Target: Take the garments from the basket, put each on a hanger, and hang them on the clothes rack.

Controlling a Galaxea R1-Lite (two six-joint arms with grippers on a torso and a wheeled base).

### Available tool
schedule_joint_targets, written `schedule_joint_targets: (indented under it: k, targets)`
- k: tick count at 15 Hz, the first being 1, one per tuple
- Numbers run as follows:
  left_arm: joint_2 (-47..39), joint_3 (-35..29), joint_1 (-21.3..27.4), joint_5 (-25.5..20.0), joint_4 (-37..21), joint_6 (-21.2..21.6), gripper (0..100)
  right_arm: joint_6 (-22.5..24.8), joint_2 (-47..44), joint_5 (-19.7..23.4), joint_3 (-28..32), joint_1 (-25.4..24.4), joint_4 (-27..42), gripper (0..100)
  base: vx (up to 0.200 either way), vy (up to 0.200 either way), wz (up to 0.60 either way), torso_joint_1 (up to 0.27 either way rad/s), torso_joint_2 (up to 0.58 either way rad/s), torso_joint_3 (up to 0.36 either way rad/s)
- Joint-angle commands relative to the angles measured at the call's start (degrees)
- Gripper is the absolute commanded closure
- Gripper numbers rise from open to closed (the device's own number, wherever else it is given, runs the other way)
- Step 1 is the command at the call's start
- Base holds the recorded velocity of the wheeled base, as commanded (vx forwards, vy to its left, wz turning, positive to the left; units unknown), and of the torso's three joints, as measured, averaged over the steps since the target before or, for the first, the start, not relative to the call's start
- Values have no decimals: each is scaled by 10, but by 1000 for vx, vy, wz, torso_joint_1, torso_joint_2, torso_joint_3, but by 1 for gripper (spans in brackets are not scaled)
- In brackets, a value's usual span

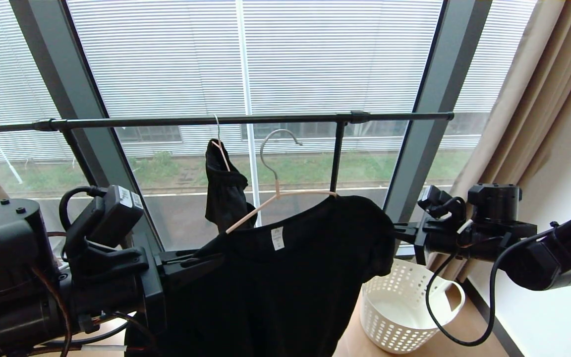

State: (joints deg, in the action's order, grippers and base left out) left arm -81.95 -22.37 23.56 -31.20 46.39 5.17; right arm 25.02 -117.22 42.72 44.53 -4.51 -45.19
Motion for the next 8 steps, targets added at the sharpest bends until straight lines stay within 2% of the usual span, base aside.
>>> schedule_joint_targets:
  k: [1,8]
  targets:
    - [-1,0,-2,0,0,0,100,0,-7,0,6,6,0,100,0,0,0,0,0,0]
    - [-4,-2,-10,0,0,0,100,-2,5,-7,2,-1,3,100,0,0,0,0,0,0]
